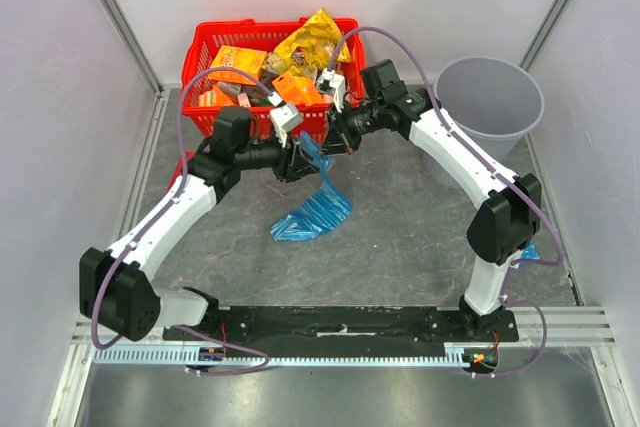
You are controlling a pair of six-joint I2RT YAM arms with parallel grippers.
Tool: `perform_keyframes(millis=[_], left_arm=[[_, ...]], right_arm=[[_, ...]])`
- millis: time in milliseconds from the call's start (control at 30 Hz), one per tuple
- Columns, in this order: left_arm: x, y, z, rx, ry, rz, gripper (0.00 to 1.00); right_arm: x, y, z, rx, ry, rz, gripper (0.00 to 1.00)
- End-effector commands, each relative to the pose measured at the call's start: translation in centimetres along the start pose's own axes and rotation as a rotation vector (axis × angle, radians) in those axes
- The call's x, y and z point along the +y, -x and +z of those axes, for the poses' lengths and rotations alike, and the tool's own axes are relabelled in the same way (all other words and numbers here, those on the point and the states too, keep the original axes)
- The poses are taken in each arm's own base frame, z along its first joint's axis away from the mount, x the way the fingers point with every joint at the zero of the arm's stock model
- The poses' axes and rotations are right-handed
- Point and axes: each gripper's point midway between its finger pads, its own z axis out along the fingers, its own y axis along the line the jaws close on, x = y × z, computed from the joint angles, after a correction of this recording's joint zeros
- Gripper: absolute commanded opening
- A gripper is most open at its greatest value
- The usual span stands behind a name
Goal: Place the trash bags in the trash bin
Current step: Pick up the trash bag from the center of the board.
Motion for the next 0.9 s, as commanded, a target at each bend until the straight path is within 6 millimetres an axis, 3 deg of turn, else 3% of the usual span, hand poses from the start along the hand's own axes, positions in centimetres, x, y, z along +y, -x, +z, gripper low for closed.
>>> perform_keyframes(millis=[0, 233, 433, 567, 767, 867], left_arm=[[1.3, 2.6, 1.3, -0.067, 0.065, -0.009, 0.5], [2.2, 2.6, 2.2, -0.084, 0.086, 0.036, 0.55], [1.7, 2.8, 2.9, -0.1, 0.03, 0.071, 0.57], [1.8, 2.9, 3.5, -0.113, 0.007, 0.086, 0.69], [0.6, 3.1, 3.8, -0.138, -0.076, 0.093, 0.73], [0.0, 3.3, 3.9, -0.155, -0.111, 0.091, 0.7]], right_arm=[[1.6, 2.8, -1.9, -0.084, 0.079, -0.004, 0.0], [1.6, 3.2, -3.0, -0.117, 0.122, 0.038, 0.0], [2.8, 3.6, -3.3, -0.137, 0.186, 0.037, 0.0], [3.4, 3.5, -3.5, -0.138, 0.228, 0.041, 0.0], [3.9, 3.6, -3.7, -0.144, 0.256, 0.036, 0.0], [4.0, 3.6, -3.7, -0.144, 0.264, 0.037, 0.0]])
